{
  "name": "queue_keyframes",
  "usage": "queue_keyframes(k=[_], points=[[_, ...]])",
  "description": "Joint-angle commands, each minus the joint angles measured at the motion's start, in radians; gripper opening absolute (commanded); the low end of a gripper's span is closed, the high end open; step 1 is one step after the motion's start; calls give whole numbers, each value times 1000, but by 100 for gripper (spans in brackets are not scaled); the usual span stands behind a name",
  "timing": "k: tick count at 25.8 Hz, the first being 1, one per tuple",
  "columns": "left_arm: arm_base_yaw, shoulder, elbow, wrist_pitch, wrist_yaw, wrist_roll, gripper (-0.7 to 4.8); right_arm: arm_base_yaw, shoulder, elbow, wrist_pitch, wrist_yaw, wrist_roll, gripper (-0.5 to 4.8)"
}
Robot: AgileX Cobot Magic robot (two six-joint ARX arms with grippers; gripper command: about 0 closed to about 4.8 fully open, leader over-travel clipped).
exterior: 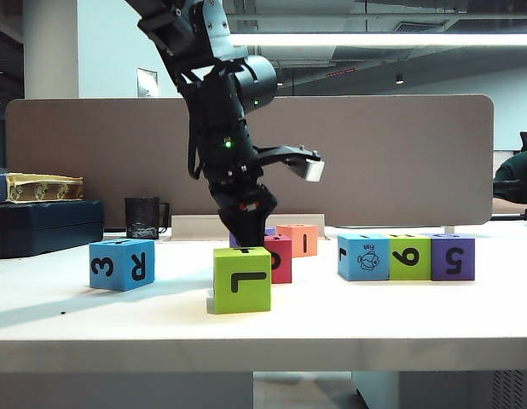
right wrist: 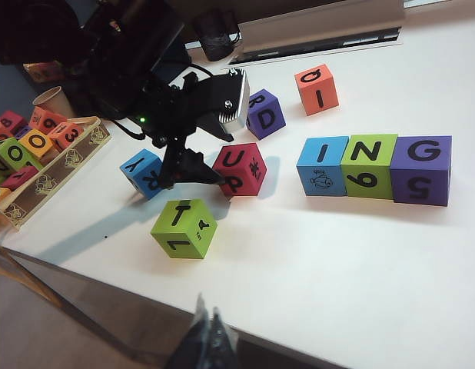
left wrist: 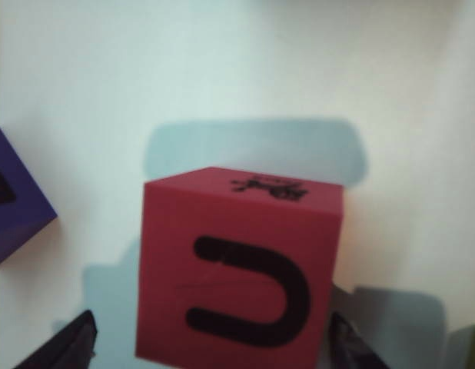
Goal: Select the appropriate blocks from the scattered letter blocks on the table and arrange them in a row to spell out "TURING".
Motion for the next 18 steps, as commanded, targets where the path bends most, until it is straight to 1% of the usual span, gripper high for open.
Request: queue_keyframes(k=[1,4,7,9,11,12,14,16,18], points=[[-2,-45,3,1,11,-53,382,0,2,6,13,-3,-3,-1],[-2,-77,4,3,50,-92,382,0,2,6,13,-2,-2,-1],[-1,-98,4,40,100,-133,382,0,2,6,13,-3,-3,-1],[13,-98,4,190,96,-217,381,0,2,6,13,-3,-2,-1],[19,-94,4,267,97,-274,381,0,2,6,13,-3,-2,-1],[29,-94,4,314,101,-323,381,0,2,6,13,-3,-2,-1],[42,-92,5,380,99,-406,381,0,2,6,13,-3,-2,-1],[69,-92,10,418,103,-505,381,0,2,6,13,-3,-2,-1],[95,-90,10,439,121,-558,382,0,2,6,13,-3,-2,-1]])
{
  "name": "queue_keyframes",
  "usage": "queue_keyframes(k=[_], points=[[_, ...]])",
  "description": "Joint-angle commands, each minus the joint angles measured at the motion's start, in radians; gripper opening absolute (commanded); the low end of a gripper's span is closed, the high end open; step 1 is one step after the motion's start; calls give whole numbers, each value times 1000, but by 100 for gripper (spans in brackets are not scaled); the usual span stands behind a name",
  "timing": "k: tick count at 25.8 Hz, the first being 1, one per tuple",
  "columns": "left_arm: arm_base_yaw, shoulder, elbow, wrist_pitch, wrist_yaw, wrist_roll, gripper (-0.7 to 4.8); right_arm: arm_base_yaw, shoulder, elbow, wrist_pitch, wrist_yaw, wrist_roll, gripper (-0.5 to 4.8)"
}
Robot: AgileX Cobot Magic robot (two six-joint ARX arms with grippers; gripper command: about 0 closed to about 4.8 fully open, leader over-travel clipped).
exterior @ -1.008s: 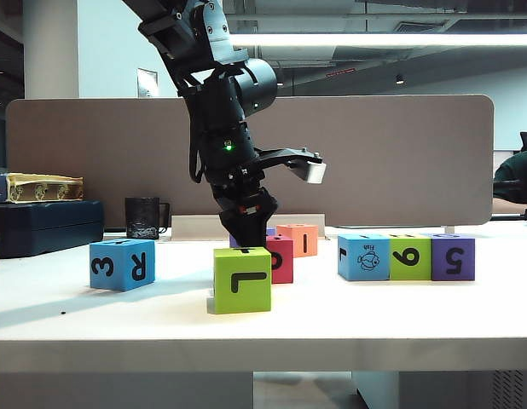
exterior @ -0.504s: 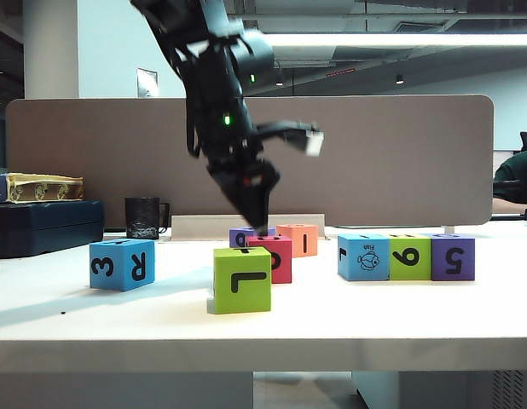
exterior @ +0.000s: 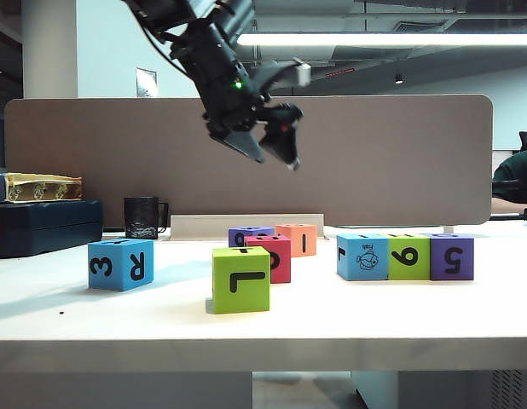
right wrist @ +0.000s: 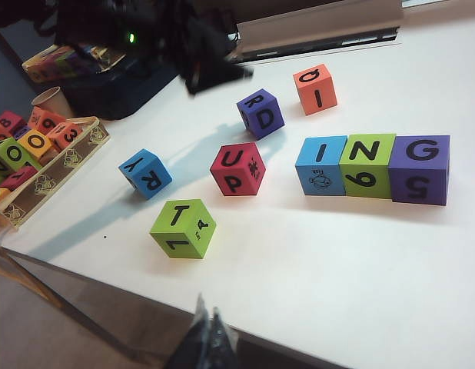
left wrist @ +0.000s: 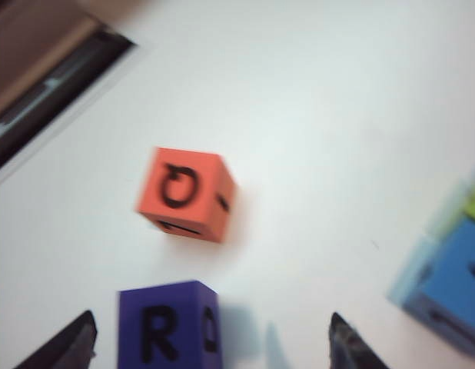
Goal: Select the appropriate blocks from the scattered letter blocks on the table and arrange them in a row to spell out "TURING".
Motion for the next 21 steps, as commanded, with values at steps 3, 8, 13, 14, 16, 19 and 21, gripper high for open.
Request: queue_keyframes(k=[3,8,13,14,16,19,21], points=[[76,8,4,45,68,-132,382,0,2,6,13,-2,-2,-1],[104,19,4,41,79,-132,382,0,2,6,12,-3,-2,-1],[104,19,19,17,79,-139,382,0,2,6,13,-2,-2,-1],[103,25,50,-29,79,-161,382,0,2,6,12,-3,-2,-1],[103,39,125,-106,74,-182,382,0,2,6,12,-3,-2,-1],[104,79,243,-191,56,-196,381,0,2,6,11,-3,-2,-1],[104,110,315,-245,56,-196,381,0,2,6,11,-3,-2,-1]])
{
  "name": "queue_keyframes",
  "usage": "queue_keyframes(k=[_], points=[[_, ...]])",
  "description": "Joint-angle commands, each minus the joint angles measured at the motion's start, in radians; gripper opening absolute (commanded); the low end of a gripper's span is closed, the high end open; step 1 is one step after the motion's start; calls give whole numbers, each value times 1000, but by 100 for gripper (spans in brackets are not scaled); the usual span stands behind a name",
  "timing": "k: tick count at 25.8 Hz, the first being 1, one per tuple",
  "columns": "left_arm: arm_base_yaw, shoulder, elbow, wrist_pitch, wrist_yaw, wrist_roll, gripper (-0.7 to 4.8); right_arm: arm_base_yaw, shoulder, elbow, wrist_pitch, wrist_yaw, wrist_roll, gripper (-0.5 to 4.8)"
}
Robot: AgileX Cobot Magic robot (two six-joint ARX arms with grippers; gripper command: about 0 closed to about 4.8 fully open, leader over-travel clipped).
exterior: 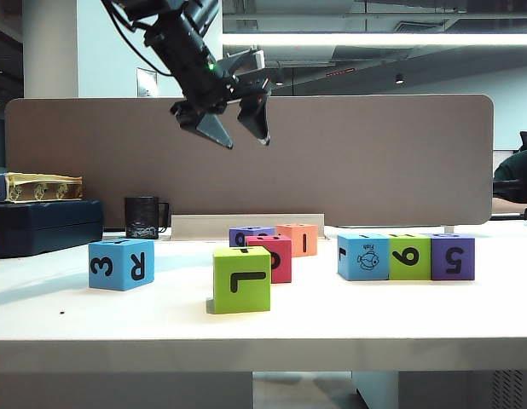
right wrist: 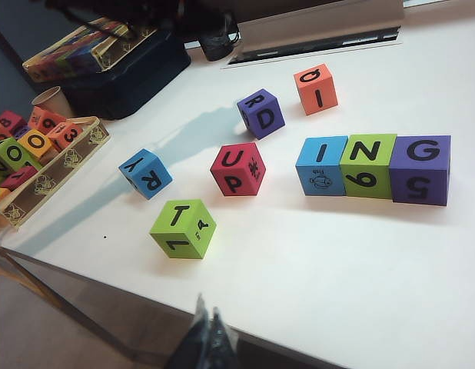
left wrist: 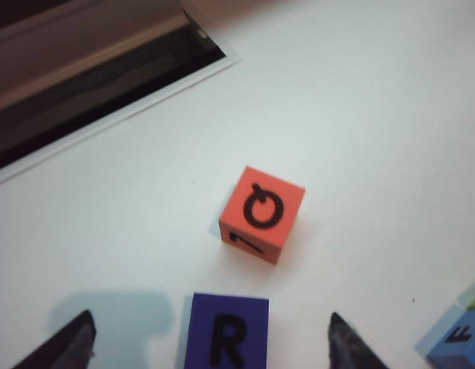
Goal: Select the appropriate blocks from the scattered letter blocks on the table and arrange them in a row to spell out "TURING".
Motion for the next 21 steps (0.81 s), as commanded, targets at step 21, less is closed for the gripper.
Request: queue_keyframes(k=[21], points=[[4,303,325,-341,8,23,382,0,2,6,-16,-3,-2,-1]])
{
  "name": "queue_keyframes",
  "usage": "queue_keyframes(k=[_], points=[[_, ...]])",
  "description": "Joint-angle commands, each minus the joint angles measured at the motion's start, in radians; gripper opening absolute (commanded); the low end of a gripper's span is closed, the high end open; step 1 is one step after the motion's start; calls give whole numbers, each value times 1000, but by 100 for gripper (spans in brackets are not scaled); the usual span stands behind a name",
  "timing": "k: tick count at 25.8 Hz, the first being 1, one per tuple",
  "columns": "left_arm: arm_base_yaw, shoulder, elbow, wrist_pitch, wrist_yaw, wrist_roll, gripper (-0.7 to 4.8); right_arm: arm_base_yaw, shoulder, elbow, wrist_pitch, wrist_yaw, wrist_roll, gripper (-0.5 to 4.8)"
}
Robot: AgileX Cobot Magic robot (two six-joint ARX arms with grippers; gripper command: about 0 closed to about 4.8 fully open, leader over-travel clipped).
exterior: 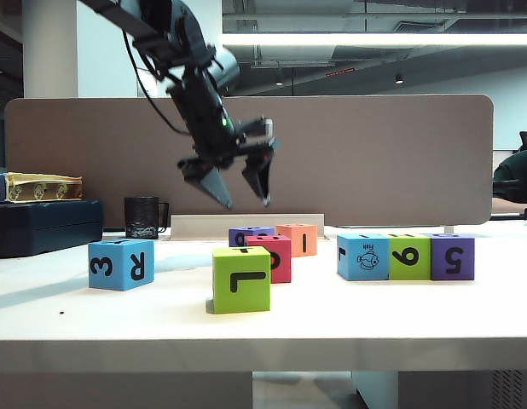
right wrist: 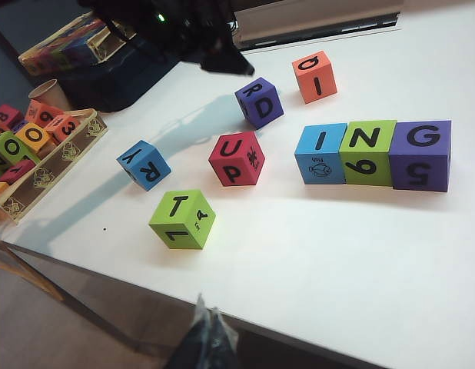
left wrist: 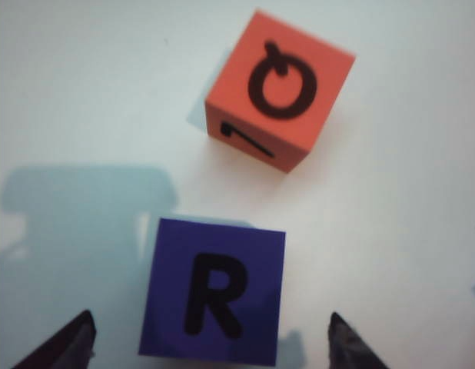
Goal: Select the appropriate blocks from the scattered letter blocks on the table and arrange them in a row to spell out "TURING".
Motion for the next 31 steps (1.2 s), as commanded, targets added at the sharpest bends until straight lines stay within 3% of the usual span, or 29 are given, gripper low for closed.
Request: queue_keyframes(k=[1,18,23,25,28,31], points=[[-3,19,4,-10,7,62,397,0,2,6,10,-3,-2,-1],[-8,67,-3,34,-21,62,393,0,2,6,14,1,-2,-1],[-9,77,-3,51,-21,62,297,0,2,6,16,2,-2,-1],[-9,79,-3,53,-20,62,286,0,2,6,17,3,-2,-1],[-10,78,-2,52,-20,62,216,0,2,6,17,13,-2,-1],[-15,72,0,51,-19,60,208,0,2,6,17,13,-2,-1]])
